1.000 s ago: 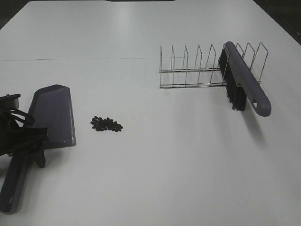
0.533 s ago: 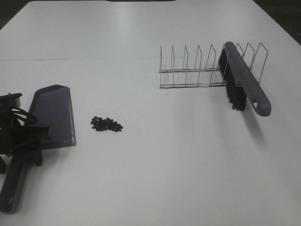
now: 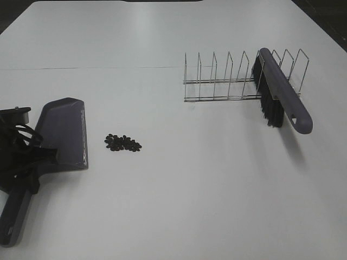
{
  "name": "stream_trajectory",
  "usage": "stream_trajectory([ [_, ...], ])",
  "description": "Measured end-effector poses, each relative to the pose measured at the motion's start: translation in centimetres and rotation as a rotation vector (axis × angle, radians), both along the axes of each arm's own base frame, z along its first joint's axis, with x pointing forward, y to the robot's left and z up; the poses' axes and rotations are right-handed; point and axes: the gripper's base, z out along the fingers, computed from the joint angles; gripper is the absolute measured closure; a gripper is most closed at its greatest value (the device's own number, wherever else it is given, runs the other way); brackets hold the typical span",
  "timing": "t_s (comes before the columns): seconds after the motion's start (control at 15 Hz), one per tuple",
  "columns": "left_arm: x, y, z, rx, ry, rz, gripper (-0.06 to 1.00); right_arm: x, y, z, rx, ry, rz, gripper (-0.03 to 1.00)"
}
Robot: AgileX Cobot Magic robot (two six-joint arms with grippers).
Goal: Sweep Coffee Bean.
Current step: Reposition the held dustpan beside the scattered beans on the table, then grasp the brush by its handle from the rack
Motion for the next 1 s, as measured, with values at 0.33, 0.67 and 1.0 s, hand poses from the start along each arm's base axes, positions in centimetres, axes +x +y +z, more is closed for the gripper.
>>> stream_trajectory([
  [0.33, 1.3, 0.9, 0.7, 0.124, 0.043, -0.181, 0.61, 0.0, 0.0, 0.0, 0.021, 0.002, -0.013, 0.18],
  [0.67, 1.9, 1.2, 1.2, 0.170, 0.047, -0.224, 0.61, 0.6, -0.2, 2.3, 0.208, 0.053, -0.165, 0.19],
  [1.0, 2.0, 1.3, 1.1, 0.176, 0.046, -0.252, 0.61, 5.5, 0.2, 6.6, 0.188, 0.302, -0.208, 0.19],
])
